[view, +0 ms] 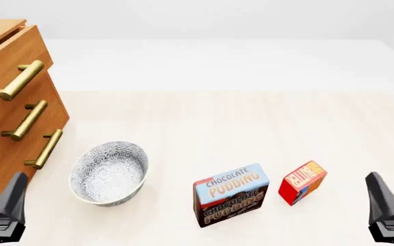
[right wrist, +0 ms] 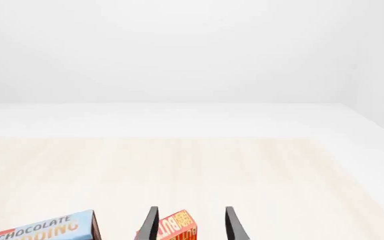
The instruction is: Put the butter at the back in the top drawer of the cabinet and close it.
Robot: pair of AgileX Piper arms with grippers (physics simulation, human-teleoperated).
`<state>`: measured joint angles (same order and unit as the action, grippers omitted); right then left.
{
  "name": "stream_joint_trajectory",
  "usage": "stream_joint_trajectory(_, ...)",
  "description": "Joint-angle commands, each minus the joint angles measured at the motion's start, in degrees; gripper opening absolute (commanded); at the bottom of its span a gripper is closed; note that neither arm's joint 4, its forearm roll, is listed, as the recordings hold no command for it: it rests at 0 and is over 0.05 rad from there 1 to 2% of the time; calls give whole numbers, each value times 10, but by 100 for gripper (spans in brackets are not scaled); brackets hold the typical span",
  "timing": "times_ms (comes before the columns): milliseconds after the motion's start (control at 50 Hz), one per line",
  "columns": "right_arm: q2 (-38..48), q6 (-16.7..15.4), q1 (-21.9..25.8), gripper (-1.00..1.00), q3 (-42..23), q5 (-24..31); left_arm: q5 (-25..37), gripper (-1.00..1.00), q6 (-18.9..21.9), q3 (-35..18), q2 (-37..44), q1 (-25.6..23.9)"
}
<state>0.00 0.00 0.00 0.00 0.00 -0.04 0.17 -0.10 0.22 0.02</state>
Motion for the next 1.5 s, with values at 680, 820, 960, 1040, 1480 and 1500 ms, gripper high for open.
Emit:
stream_joint_trajectory(680,0,0,0,100,0,0,-9,100,224,1,22,-31)
stream_joint_trajectory(820,0,0,0,100,0,0,43,100,266,-203,139,-58)
stream_joint_trajectory(960,0,0,0,100,0,0,65,100,325,-234,176,-67)
stream_joint_trajectory(1040,0,0,0,100,0,0,61,100,357,-250,206,-82)
stream_joint_trajectory(1480,0,0,0,100,0,0,45,100,508,-282,307,-69)
stream_joint_trajectory(1500,0,0,0,100,0,0,43,100,518,-283,311,-70)
